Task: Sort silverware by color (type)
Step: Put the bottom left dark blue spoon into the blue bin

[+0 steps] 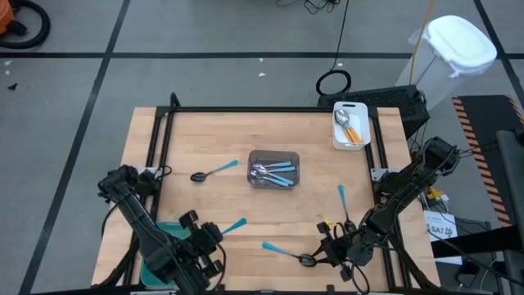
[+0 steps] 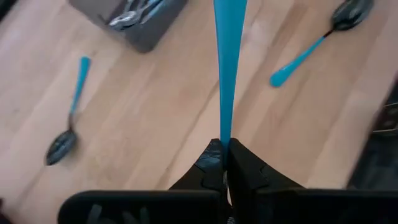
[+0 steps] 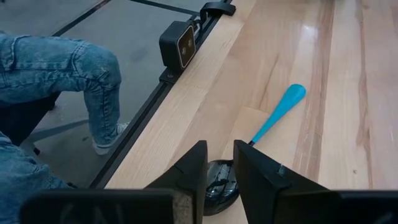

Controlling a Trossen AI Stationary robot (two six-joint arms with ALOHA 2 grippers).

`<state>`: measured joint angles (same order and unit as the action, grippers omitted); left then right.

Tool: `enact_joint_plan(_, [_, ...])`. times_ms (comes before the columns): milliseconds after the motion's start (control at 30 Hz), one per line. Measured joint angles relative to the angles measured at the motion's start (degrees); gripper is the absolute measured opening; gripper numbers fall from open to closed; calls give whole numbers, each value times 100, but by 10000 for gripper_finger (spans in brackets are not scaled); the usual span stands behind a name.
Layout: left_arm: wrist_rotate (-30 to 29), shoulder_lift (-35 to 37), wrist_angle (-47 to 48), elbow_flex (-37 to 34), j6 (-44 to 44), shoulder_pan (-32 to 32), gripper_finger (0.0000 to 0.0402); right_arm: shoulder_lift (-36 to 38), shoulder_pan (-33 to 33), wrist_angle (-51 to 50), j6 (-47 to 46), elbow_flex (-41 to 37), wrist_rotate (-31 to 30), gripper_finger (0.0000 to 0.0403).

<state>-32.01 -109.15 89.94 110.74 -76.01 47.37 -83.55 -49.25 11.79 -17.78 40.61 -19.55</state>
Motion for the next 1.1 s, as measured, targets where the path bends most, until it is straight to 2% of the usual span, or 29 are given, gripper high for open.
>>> enact_joint_plan(167, [139,720,10,-1161,-640,40,5,0,0,1,-15,-1,4,75])
enact_joint_plan(267, [354,1153,19,-1859,-1636,167,5,0,0,0,-15,0,7,75])
enact_joint_plan(367, [513,1370,22,-2250,-2630,374,5,0,0,0,-15,0,7,75])
enact_joint_plan(567, [977,1255,9,-2341,-3791,810,5,0,0,-1,-2,0,4,75])
enact_joint_plan(767, [1467,869,0,-2339,-4498,1227,5,0,0,-2,4,0,0,75])
enact_joint_plan(967, [1766,451,-150,-2339,-4544,1482,5,0,2,-2,24,-1,-9,75])
enact_joint_plan(1100, [2224,255,-150,-2339,-4578,1592,5,0,2,-2,24,-1,-13,75])
